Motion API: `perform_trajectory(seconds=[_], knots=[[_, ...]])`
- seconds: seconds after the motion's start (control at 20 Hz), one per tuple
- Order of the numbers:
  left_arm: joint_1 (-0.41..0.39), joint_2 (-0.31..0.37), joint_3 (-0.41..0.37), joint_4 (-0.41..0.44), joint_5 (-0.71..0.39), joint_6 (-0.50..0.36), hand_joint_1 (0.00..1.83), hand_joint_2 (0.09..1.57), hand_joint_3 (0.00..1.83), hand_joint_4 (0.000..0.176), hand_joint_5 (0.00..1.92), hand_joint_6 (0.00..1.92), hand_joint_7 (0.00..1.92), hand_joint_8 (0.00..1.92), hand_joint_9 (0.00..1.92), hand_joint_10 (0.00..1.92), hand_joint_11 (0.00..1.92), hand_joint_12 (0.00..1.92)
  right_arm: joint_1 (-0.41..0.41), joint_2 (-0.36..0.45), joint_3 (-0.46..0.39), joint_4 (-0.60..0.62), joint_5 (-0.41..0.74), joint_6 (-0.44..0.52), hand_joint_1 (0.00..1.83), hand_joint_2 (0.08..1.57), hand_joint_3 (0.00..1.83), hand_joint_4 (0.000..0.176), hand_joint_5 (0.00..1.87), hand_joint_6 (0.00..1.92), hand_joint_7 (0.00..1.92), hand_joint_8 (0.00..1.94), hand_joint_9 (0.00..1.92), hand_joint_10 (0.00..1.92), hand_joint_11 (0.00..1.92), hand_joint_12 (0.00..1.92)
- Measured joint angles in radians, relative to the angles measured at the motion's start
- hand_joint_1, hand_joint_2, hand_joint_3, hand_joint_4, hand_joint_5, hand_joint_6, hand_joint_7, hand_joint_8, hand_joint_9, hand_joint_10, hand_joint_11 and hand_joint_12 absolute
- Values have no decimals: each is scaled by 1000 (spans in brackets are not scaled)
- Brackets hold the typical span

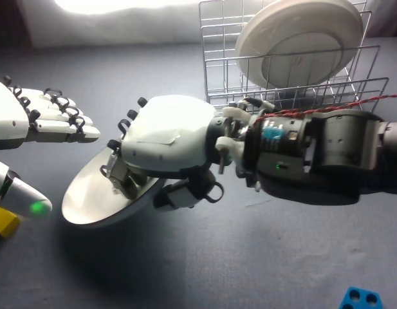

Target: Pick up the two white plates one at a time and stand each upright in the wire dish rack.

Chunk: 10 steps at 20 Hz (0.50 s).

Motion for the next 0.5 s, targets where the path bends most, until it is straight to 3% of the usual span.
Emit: perform_trajectory(seconds=[0.3,0.5], knots=[[0,-2,14,1,-24,0,0,998,1,0,0,0,0,0,0,0,0,0,26,113,-79,0,-49,116,1387,1062,0,0,1044,891,1107,827,994,939,851,1097],[10,-9,38,-14,-32,-14,0,994,0,0,0,0,0,0,0,0,0,0,61,180,-110,-5,-106,248,1386,1067,1,0,1024,918,1088,866,996,936,842,1091]])
